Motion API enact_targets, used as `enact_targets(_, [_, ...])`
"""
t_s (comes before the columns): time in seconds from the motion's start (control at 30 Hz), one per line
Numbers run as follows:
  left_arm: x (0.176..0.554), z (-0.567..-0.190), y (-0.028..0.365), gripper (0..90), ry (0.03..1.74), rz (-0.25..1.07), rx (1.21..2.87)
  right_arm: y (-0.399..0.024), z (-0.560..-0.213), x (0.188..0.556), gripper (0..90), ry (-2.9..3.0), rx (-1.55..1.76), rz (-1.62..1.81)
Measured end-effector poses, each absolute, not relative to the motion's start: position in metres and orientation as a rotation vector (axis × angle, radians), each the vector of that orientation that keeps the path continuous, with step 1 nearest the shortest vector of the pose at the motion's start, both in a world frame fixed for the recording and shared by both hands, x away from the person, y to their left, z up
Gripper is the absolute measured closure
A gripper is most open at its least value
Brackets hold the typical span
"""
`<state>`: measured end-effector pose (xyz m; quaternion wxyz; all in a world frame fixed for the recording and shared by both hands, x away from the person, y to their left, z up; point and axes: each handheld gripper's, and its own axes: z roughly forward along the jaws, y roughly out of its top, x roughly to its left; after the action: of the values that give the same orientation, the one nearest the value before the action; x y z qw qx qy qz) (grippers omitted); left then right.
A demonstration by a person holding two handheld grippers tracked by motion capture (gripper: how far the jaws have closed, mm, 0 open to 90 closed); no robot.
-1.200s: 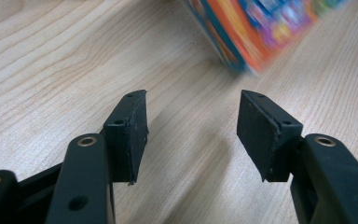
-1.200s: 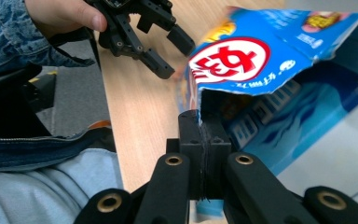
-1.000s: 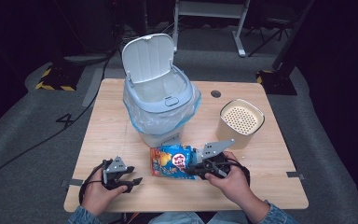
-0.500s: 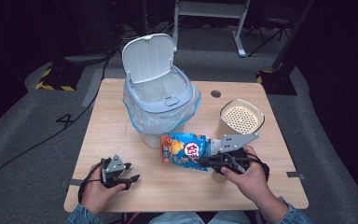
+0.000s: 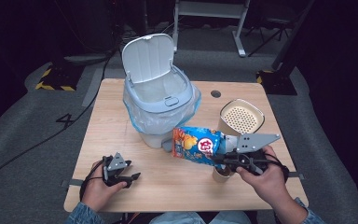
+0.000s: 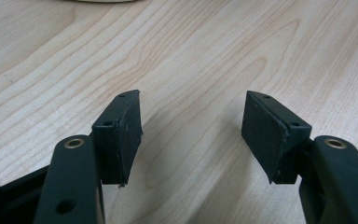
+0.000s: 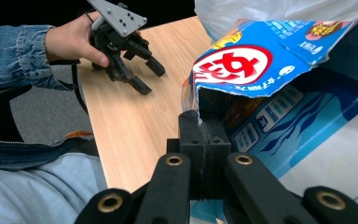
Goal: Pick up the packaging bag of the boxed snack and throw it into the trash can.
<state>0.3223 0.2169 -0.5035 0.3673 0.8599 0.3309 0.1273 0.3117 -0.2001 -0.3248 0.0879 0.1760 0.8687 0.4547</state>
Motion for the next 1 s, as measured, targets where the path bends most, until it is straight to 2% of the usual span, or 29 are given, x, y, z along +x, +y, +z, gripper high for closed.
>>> enact_targets(0.43, [0.322, -0.504, 0.217, 38.1, 0.850, 0.331, 2.210, -0.216, -0.278, 0.314, 90.0, 2.511, 0.481, 1.420])
enact_targets(1.0, [0.322, -0.503, 0.217, 38.1, 0.848, 0.339, 2.213, -0.198, -0.237, 0.335, 89.9, 2.429, 0.418, 1.506])
